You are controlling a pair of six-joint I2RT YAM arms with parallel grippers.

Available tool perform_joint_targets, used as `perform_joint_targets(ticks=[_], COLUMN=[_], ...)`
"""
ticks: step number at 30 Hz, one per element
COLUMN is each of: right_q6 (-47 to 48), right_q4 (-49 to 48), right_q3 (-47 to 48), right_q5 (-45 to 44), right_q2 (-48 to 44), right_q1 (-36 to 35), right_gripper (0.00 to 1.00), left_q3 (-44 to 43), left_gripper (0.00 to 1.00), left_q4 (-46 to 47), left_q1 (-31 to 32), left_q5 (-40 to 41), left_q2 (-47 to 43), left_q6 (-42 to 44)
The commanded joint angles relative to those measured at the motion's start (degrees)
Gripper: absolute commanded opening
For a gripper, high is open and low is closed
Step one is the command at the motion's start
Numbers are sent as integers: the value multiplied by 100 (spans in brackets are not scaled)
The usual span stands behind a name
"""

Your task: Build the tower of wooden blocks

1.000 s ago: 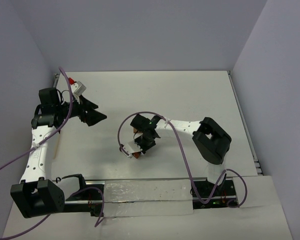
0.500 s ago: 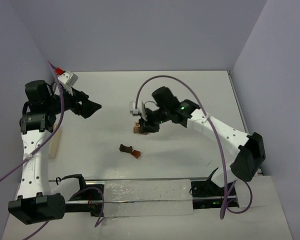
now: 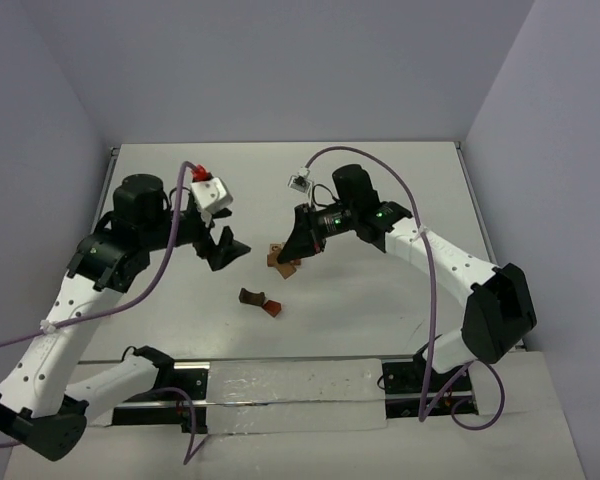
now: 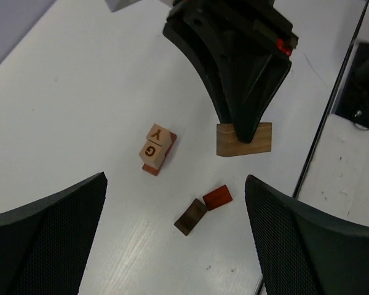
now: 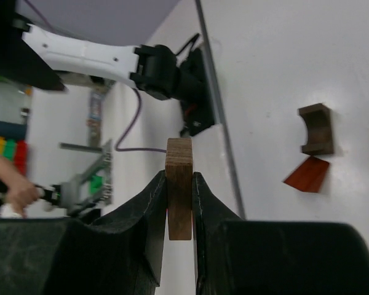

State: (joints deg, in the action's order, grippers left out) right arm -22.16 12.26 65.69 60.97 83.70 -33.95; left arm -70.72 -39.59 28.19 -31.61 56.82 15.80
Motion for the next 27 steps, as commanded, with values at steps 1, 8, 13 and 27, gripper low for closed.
perform_joint_targets(ticks=[1, 8, 13, 27], right_q6=[-1648, -2566, -2618, -2340], right_q4=[-1312, -2122, -2303, -1663], right_q3=[-218, -408, -451, -189], right_q5=[598, 777, 938, 1602], right_q2=[57, 290, 399, 964], right_q1=[103, 213, 213, -142], right_gripper=[0, 0, 0, 0], left_q3=[22, -129, -101, -10], left_gripper=[99, 99, 95, 84], left_q4=[-230, -321, -519, -1610], left_q1=[869, 1560, 1619, 2193], left_q5=[1067, 1446, 1057, 17], left_q2=[275, 684, 554, -134], left_q6=[223, 45, 611, 3707])
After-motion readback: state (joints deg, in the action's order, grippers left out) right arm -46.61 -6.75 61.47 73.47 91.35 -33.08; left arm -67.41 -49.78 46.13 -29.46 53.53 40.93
